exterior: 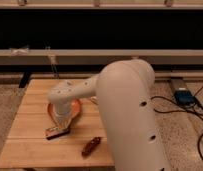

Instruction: Push the eraser across the table

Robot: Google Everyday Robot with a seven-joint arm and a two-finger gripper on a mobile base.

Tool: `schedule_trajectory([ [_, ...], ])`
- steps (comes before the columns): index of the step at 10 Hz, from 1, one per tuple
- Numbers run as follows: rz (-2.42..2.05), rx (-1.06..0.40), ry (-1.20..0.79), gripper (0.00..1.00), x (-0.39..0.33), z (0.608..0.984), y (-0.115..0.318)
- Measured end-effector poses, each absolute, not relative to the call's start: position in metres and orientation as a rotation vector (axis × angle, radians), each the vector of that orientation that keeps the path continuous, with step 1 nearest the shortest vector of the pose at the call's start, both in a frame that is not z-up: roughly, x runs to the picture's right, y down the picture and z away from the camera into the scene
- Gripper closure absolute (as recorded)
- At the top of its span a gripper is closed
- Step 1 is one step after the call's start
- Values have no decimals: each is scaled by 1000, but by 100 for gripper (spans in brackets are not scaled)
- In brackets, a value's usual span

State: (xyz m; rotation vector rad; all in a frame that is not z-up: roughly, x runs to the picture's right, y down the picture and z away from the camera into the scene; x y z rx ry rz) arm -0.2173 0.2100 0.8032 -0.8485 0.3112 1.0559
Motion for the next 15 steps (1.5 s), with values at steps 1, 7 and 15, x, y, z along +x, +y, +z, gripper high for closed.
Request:
schedule_trajectory([
  [1,1048,-854,305,100,-224,801,211],
  [7,1095,-841,316,100,-228,788,210],
  [15,1261,-766,435,100,-168,816,204],
])
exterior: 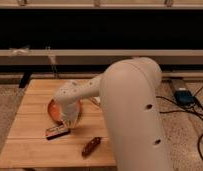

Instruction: Push the eraser across the table

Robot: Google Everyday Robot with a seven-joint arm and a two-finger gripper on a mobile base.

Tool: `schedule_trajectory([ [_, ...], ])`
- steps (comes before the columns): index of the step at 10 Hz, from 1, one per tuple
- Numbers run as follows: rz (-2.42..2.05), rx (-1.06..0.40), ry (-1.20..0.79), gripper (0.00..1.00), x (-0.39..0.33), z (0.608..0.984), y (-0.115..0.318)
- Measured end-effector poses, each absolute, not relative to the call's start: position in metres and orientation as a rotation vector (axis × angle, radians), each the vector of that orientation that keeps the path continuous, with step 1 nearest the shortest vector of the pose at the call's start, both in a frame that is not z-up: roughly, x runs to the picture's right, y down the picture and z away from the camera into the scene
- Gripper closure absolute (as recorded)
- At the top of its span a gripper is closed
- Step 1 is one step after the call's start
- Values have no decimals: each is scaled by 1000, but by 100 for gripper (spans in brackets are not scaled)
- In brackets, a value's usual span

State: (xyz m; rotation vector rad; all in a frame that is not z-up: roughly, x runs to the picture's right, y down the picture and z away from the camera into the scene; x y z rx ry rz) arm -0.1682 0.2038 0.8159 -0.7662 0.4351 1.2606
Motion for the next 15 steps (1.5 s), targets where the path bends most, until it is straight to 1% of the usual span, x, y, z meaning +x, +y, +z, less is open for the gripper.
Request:
schedule_trajectory([
  [6,1290,-763,486,100,-158,834,212],
  [15,1196,-808,435,100,-193,822,221],
])
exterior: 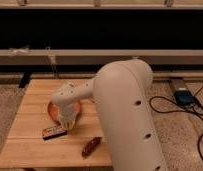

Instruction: Push the eraser across the table

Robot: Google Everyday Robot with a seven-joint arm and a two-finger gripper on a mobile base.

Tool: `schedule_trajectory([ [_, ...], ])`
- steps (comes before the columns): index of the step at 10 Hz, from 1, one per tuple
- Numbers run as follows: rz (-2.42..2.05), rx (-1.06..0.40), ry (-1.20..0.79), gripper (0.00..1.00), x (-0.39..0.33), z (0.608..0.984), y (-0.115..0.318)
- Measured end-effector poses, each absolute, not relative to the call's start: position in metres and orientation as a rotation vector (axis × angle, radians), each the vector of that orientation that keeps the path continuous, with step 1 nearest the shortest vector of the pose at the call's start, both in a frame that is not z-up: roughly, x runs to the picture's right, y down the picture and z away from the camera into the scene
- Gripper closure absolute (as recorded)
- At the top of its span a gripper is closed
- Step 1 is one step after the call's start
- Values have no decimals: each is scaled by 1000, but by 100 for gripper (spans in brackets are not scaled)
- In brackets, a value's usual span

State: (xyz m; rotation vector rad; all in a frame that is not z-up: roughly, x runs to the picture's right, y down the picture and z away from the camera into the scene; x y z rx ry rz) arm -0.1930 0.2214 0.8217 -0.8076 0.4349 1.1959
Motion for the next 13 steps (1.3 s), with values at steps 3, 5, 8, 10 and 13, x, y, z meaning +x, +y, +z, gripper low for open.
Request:
schedule_trajectory([
  [3,1153,-825,412,100,-210,818,225],
  [5,1121,-836,394,100,-223,814,228],
  [8,1089,-849,372,100,-236,811,228],
  [10,1060,-858,352,100,-249,808,228],
  [13,1015,-871,330,100,-265,804,230],
])
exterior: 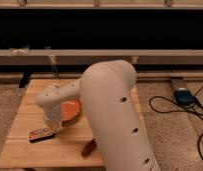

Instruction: Push the eraser across the table

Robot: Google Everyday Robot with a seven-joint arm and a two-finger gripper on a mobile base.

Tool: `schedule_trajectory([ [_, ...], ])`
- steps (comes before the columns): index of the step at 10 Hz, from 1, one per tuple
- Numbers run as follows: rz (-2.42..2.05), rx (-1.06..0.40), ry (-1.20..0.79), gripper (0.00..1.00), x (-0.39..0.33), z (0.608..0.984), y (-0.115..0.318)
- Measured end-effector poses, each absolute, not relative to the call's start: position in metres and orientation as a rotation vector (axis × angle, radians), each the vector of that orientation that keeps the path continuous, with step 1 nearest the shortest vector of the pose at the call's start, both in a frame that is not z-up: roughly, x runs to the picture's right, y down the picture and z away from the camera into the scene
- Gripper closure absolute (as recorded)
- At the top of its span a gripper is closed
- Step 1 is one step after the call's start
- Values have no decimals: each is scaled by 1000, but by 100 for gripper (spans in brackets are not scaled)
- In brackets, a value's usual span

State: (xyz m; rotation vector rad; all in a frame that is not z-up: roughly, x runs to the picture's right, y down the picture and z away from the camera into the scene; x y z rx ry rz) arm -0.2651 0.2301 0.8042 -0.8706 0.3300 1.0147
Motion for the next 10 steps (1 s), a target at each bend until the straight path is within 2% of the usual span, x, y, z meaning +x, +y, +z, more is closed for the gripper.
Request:
schedule_trajectory([
  [10,913,-953,235,100,-318,783,234],
])
